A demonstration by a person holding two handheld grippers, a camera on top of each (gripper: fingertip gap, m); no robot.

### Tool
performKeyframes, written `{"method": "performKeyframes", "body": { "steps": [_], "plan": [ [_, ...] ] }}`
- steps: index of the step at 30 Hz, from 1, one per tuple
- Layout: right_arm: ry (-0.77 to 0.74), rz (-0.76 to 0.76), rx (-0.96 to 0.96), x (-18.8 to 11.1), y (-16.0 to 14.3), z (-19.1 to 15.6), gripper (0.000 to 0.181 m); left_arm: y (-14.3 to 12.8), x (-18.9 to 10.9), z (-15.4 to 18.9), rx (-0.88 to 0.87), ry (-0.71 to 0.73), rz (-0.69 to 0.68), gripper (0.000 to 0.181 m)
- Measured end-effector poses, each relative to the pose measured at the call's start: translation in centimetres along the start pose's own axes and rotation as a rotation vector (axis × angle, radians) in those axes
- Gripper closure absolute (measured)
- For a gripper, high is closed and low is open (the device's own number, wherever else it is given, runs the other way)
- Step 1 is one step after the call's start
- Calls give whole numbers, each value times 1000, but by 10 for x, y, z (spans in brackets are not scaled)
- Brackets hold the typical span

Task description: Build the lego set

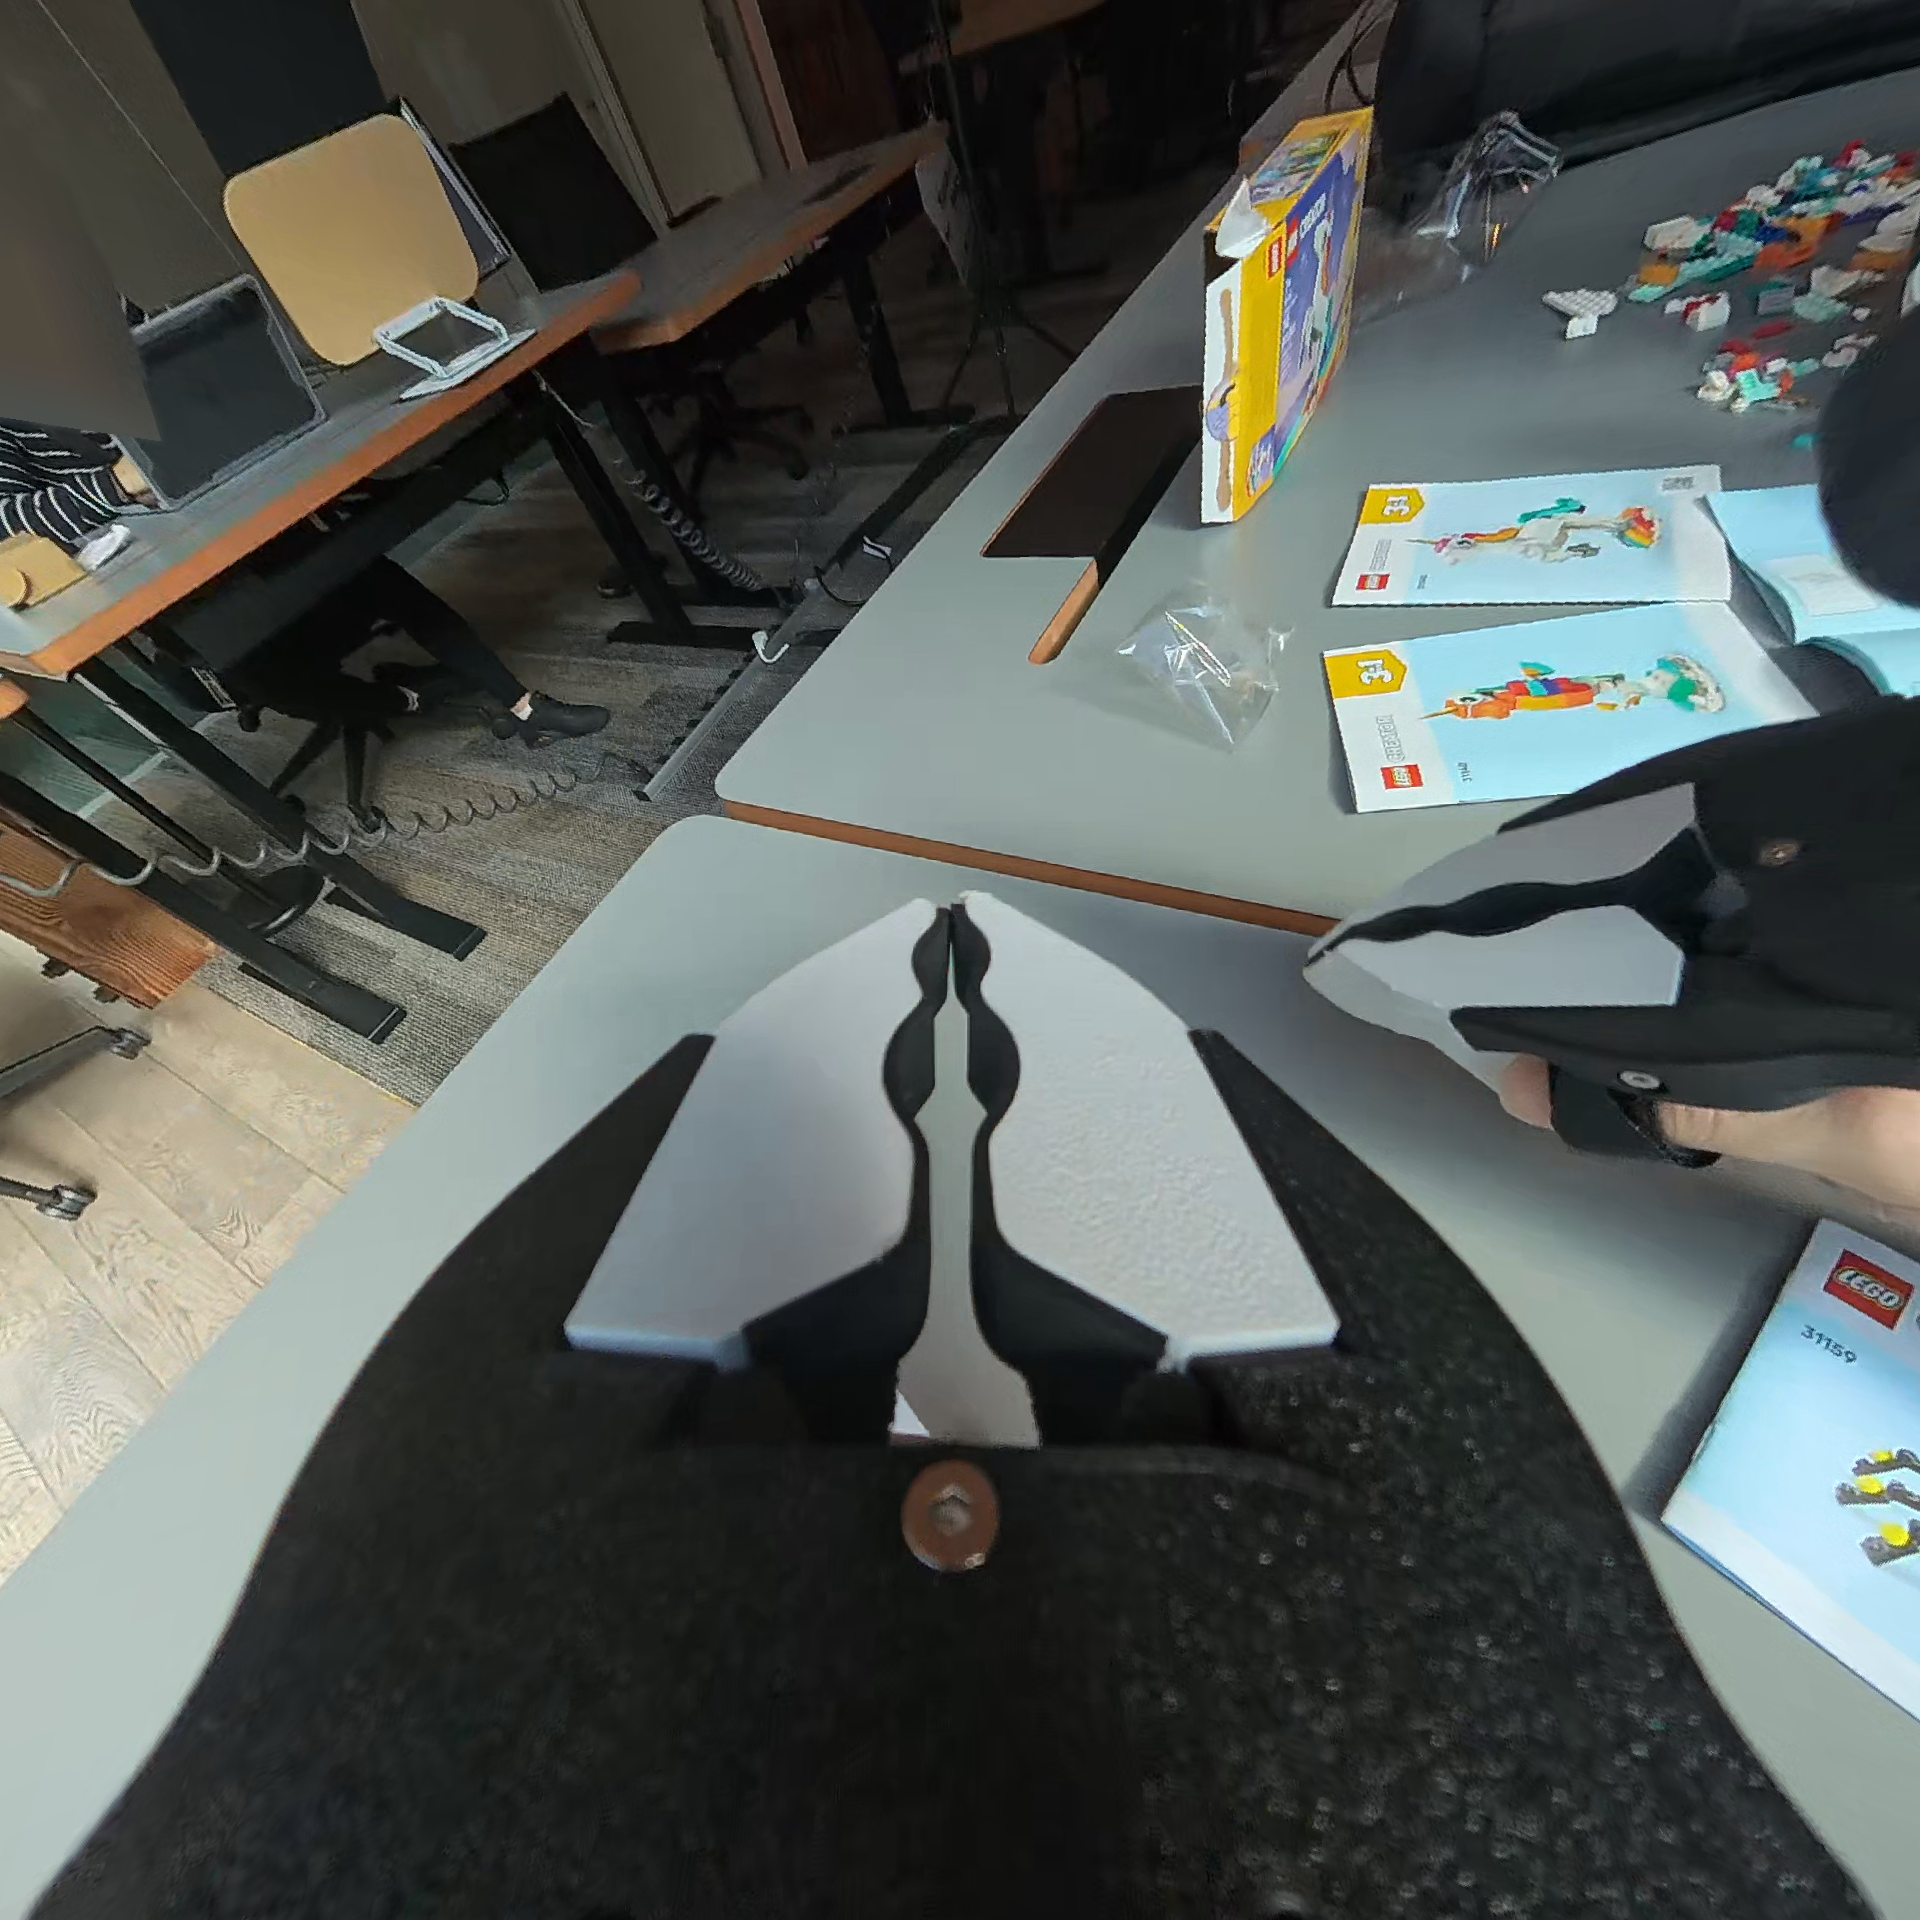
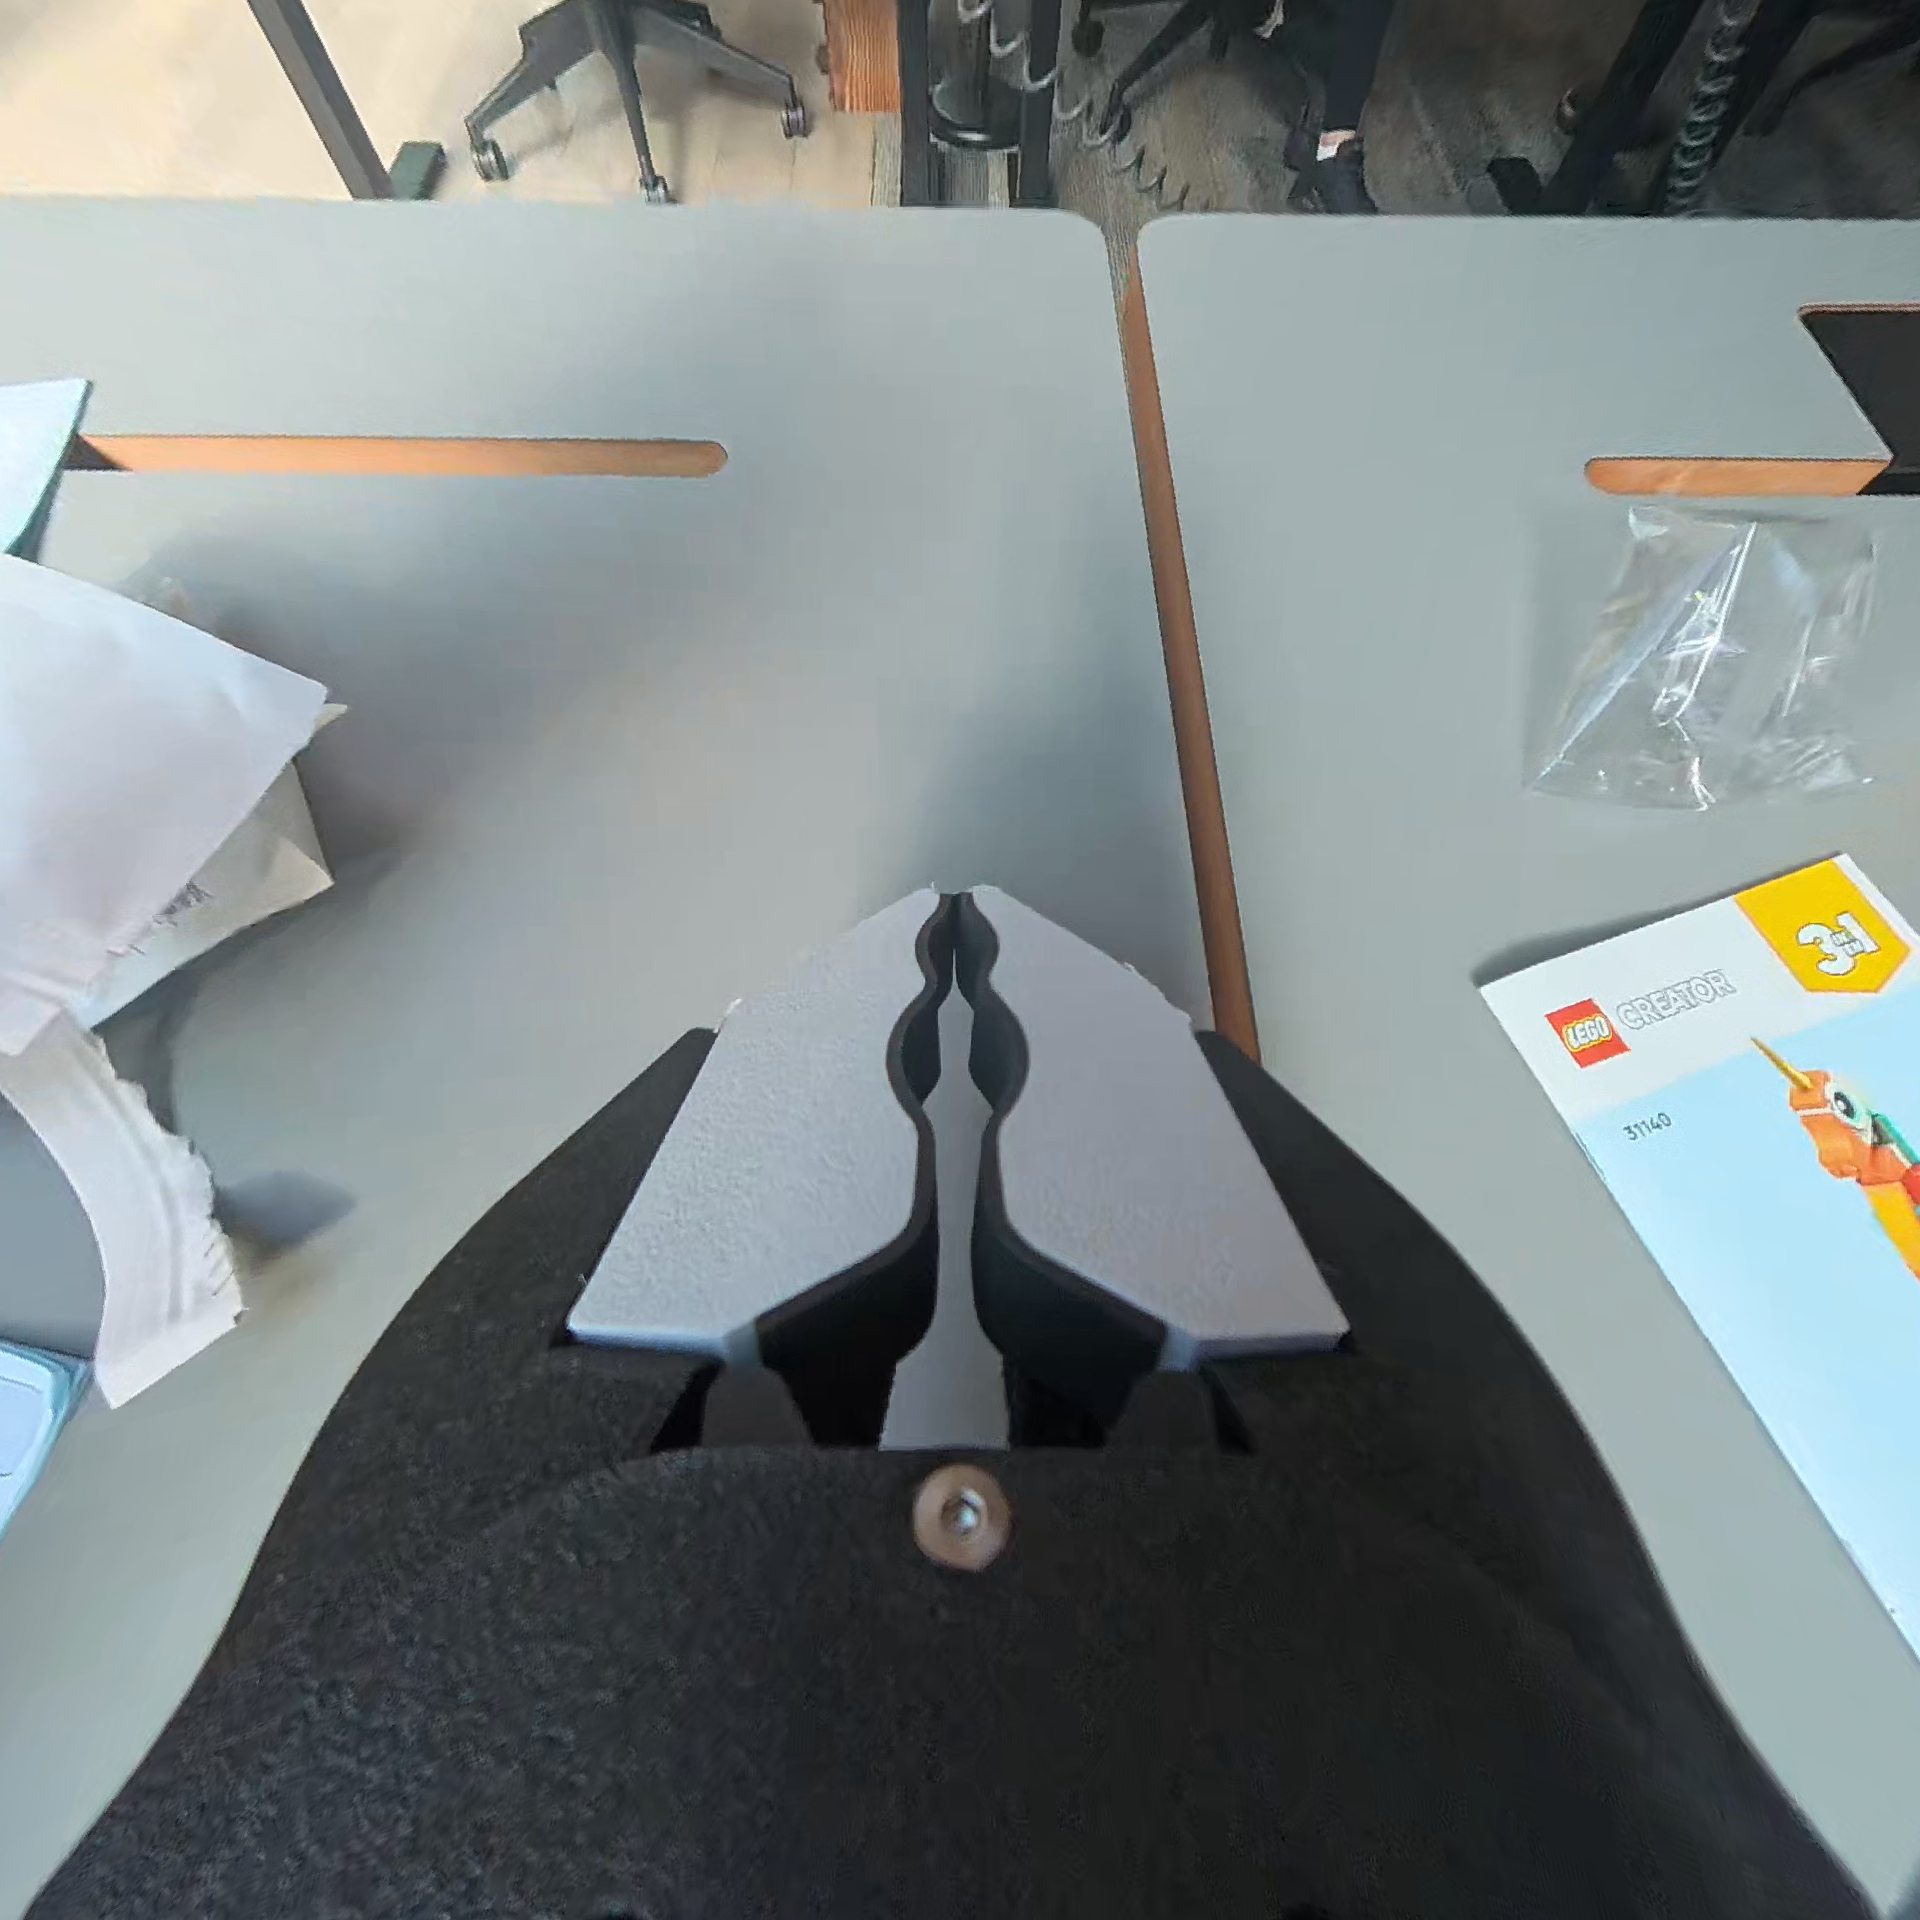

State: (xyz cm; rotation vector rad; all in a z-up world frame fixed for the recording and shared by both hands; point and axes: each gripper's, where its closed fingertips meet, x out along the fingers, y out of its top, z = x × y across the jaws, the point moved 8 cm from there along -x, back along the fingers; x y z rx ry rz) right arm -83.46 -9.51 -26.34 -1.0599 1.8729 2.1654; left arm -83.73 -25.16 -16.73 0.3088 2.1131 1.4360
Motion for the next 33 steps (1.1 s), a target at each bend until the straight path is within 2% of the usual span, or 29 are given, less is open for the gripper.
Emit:
{"method": "performKeyframes", "body": {
  "steps": [2,5,7,8,10,14,16,18,22,24,27,30,31,33],
  "plan": [
    [3,70,-20,-18,29,-6,181,-21,10,7,-19,-31,-61,181],
    [-15,200,-84,-59,80,-14,181,-74,29,34,-65,-94,-185,181],
    [-30,257,-106,-79,96,-16,181,-96,36,54,-84,-135,-229,181],
    [-46,265,-115,-83,96,-15,181,-98,38,62,-83,-147,-232,181],
    [-66,230,-110,-76,79,-6,181,-82,37,68,-84,-158,-193,181],
    [-31,76,2,-41,4,13,181,-8,21,72,-7,-148,-19,181],
    [-37,42,8,-39,-18,18,181,14,15,79,-4,-171,40,181],
    [-34,60,22,-50,-17,21,181,8,22,88,8,-194,15,181],
    [-90,187,-10,-102,13,29,181,-57,44,114,-50,-280,-167,181],
    [-115,231,-7,-121,15,37,181,-72,41,124,-54,-307,-197,181],
    [-125,179,15,-114,-11,48,181,-54,19,122,-1,-294,-131,181],
    [-80,119,50,-98,-40,44,181,-28,-17,99,47,-229,-35,181],
    [-65,131,45,-98,-42,38,181,-28,-28,88,53,-205,-24,181],
    [-12,171,20,-101,-33,19,181,-48,-44,71,34,-210,-65,181]
  ]
}}
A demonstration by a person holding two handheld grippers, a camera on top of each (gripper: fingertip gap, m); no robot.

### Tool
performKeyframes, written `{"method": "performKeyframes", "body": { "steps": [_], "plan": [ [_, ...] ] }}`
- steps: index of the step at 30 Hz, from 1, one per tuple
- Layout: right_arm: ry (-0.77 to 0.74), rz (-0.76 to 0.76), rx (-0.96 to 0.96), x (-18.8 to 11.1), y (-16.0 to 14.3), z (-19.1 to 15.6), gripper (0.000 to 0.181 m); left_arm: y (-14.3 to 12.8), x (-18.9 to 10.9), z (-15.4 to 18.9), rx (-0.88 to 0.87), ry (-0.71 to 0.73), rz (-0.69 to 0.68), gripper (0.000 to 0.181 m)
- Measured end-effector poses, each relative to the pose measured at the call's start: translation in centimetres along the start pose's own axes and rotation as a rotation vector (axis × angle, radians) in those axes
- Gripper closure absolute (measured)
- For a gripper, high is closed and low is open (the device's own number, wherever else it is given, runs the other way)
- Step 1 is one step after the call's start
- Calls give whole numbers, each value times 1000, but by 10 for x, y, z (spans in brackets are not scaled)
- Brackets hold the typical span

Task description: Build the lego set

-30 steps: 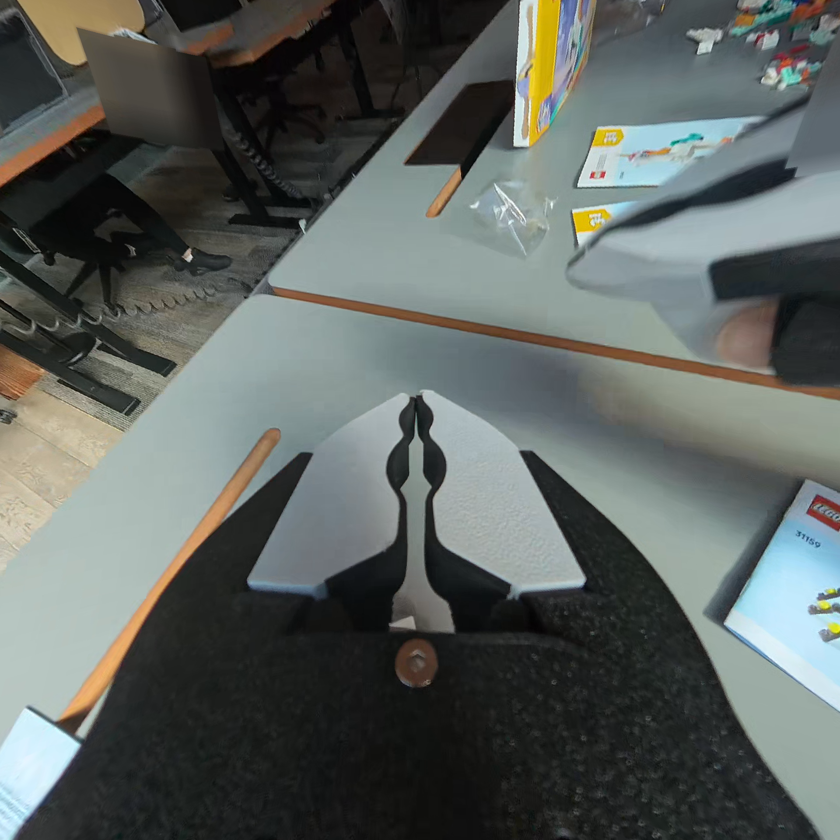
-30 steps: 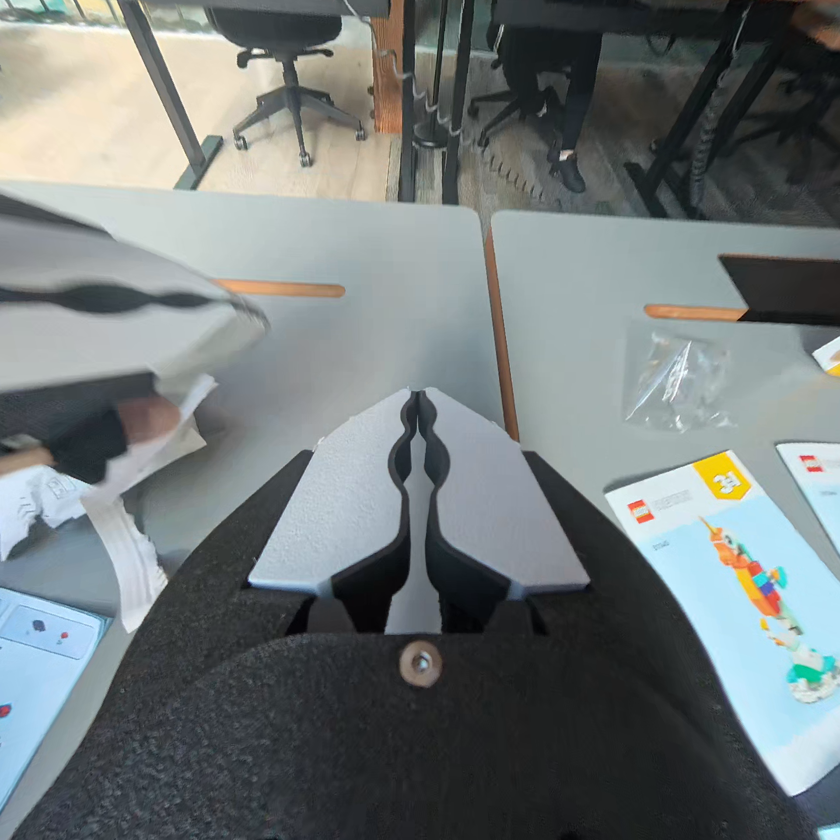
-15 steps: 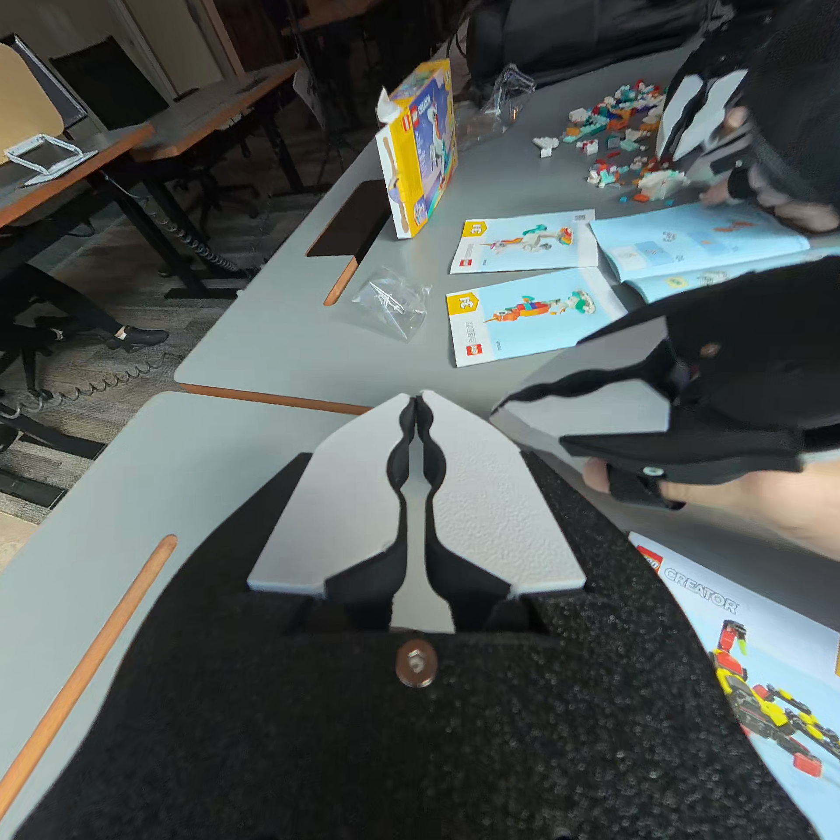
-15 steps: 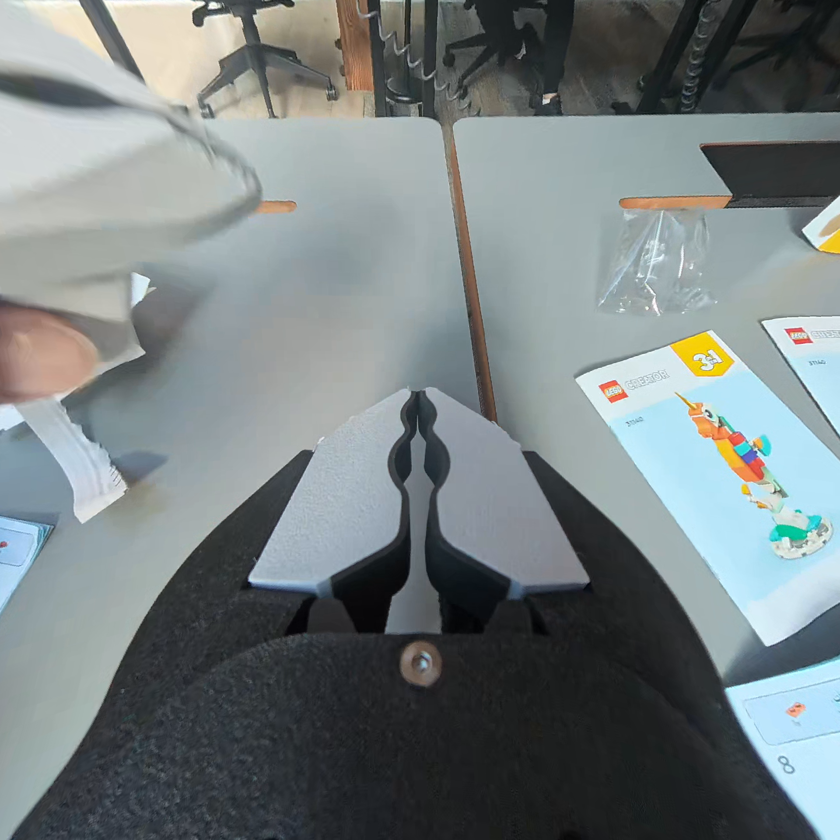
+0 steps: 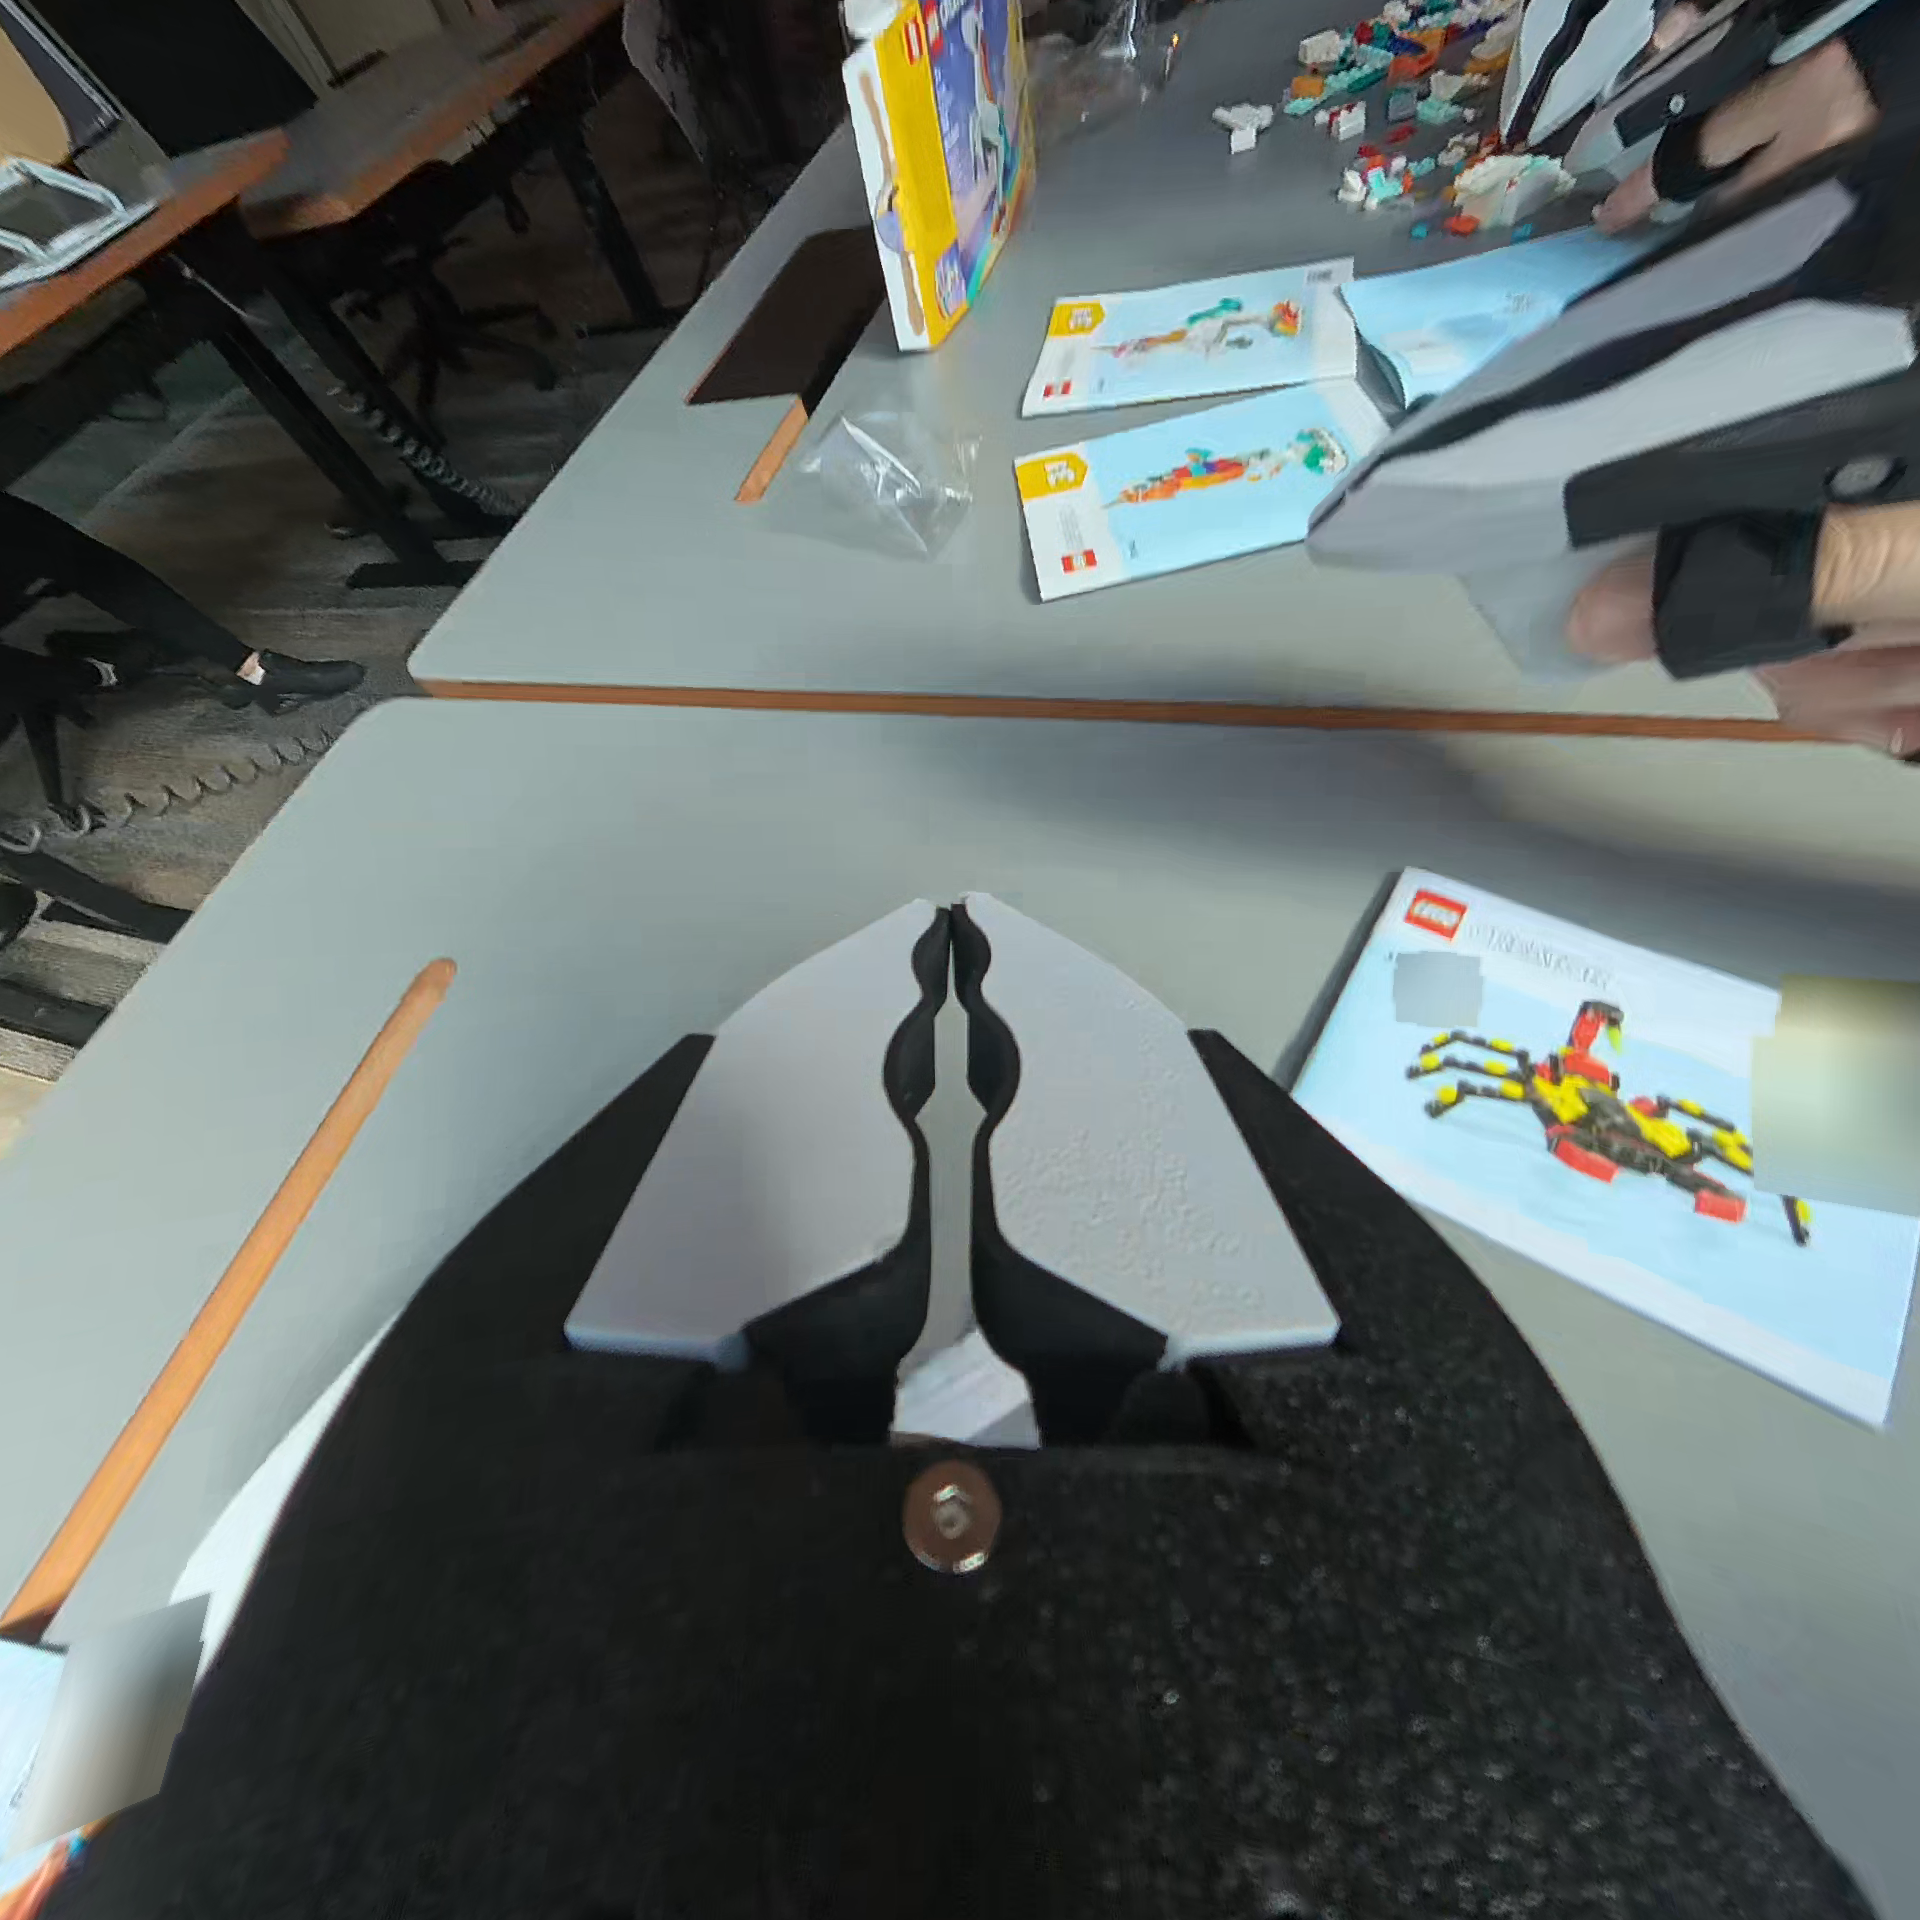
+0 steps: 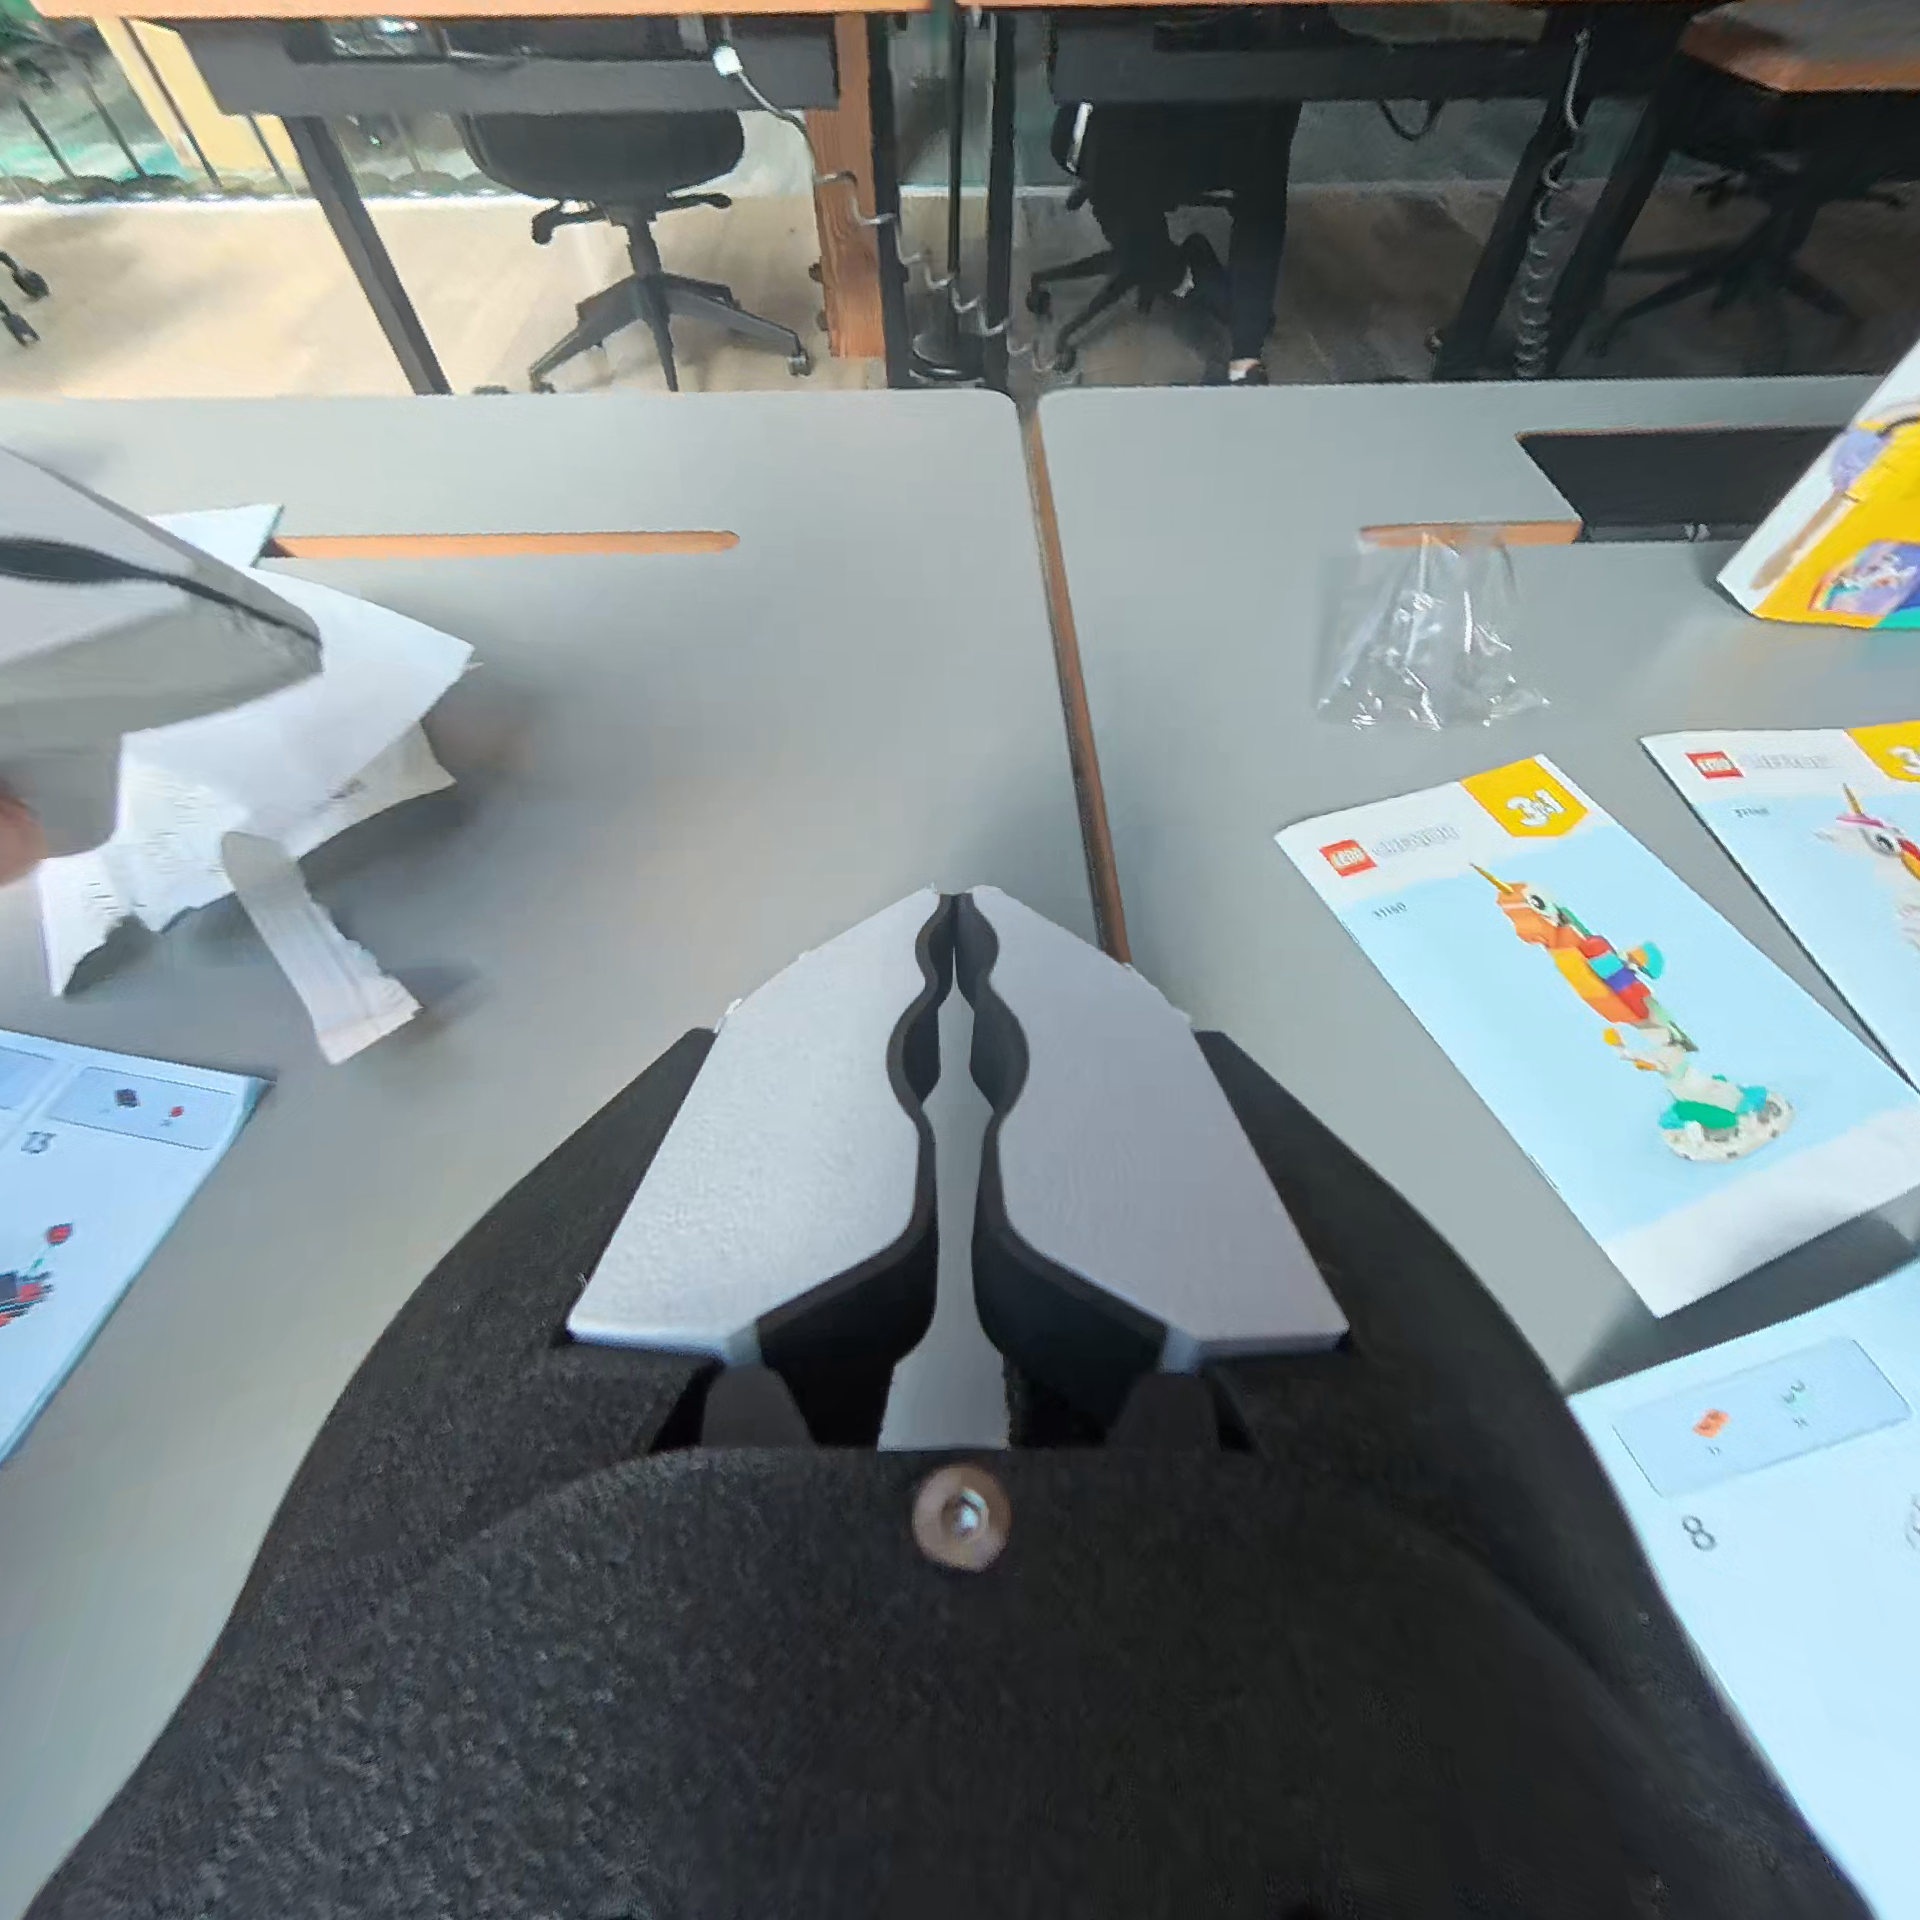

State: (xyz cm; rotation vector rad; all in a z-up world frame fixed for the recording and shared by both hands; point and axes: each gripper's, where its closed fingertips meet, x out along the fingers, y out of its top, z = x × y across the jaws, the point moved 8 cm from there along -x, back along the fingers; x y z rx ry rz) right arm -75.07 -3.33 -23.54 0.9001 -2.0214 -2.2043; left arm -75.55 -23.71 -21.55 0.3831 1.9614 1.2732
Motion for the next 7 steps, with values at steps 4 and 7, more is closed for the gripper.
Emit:
{"method": "performKeyframes", "body": {
  "steps": [4,7],
  "plan": [
    [254,-15,-140,1,12,-61,181,-61,-43,-4,16,-87,-96,181],
    [469,-95,-290,-8,-6,-105,168,-93,-86,8,68,-252,-144,171]
  ]
}}
